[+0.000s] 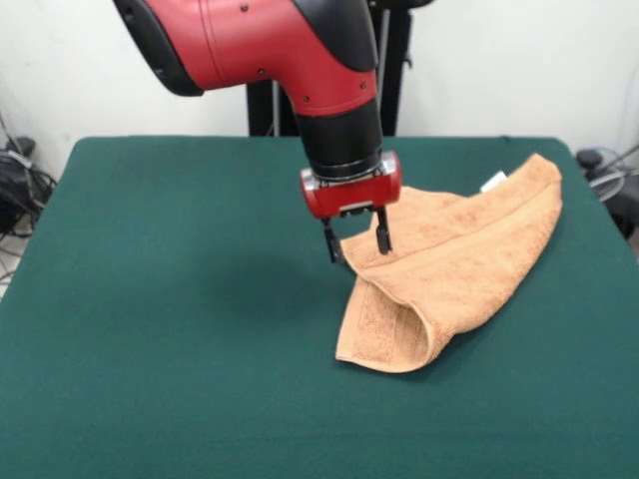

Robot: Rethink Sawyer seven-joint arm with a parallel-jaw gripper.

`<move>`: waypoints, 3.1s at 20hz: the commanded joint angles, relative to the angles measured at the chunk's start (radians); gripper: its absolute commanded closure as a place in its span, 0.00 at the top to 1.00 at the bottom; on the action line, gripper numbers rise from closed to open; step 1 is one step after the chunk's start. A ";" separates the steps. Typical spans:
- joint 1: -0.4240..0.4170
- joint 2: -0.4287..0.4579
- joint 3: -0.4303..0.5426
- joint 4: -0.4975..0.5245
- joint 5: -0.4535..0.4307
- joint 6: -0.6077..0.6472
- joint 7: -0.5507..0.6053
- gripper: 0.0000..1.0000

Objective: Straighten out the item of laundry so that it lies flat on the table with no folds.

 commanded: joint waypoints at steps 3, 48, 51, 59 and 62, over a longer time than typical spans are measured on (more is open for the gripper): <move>0.017 0.052 0.018 0.025 -0.083 0.039 -0.065 1.00; -0.018 0.099 0.035 -0.008 -0.119 0.041 -0.073 1.00; -0.012 0.099 0.026 -0.008 -0.123 0.034 -0.065 1.00; 0.011 0.122 -0.015 -0.027 -0.136 0.002 -0.030 1.00; 0.024 0.117 -0.041 -0.029 -0.138 -0.018 -0.001 1.00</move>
